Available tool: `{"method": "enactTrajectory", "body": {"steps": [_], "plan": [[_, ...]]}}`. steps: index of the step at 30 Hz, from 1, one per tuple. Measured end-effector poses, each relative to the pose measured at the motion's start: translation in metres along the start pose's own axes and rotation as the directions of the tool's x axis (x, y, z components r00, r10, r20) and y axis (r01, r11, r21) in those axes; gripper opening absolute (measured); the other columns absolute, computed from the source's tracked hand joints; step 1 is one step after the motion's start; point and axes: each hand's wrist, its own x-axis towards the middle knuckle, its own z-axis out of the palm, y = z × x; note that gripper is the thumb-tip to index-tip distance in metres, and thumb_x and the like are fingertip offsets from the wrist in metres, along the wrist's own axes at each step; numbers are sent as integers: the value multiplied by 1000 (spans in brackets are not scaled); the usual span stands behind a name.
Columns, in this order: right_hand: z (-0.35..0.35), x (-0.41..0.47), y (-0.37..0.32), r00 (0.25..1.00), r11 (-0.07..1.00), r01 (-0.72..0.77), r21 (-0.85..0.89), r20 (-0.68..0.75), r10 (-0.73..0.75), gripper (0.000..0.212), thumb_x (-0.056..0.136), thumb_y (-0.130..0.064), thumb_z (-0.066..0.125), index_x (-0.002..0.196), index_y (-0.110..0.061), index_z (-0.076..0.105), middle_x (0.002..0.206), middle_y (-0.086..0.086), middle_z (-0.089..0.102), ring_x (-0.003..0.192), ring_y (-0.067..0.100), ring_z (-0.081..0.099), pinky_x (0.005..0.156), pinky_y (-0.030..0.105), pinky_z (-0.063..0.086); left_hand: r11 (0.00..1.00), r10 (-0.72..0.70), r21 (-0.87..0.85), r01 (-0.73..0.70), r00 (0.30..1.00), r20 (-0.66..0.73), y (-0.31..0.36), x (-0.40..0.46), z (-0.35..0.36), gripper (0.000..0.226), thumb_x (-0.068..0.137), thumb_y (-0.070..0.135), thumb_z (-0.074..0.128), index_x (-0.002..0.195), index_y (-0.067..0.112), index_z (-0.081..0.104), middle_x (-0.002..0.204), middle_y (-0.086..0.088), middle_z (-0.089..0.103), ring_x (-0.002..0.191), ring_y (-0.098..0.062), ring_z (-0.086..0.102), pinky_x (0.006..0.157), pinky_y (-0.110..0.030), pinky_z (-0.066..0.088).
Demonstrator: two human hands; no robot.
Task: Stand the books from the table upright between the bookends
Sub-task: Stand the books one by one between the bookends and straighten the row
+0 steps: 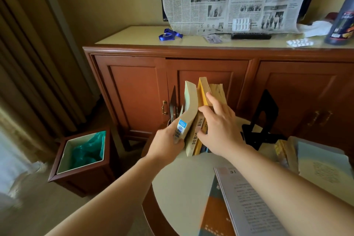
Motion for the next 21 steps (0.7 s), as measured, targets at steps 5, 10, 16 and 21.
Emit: {"method": "enactTrajectory", "body": {"steps": [5,10,16,21], "plan": [[-7,-3,9,999,999,-29,14,25,29,53,76,-29,87,120,-18,59,164,9,28,144,38,37,118,54,31,994,-47,-100,51,998,43,-3,-8,6,68,95,-4,62,134,47,42,124,20,52,112,-9,54,64,-12,55],[-13,-3,5,996,1000,4,9,90,-5,55,83,-21,79,133,-26,56,169,2,16,147,36,31,121,48,26,982,-131,-136,130,991,-2,3,11,3,61,101,18,65,150,41,37,126,14,59,117,-11,58,89,-32,57],[-10,1,-4,994,999,31,28,105,-34,58,83,-19,76,135,-31,55,169,0,13,149,32,28,122,46,22,958,-201,-238,162,968,-151,0,18,-6,52,100,13,62,148,30,49,137,3,66,127,-23,62,91,-36,55],[-8,3,-6,993,998,41,39,110,-45,60,82,-17,75,137,-31,55,169,0,13,149,34,28,122,50,24,943,-195,-313,115,952,-237,4,21,-11,53,100,15,63,149,30,48,129,12,63,114,-13,61,84,-30,53]]}}
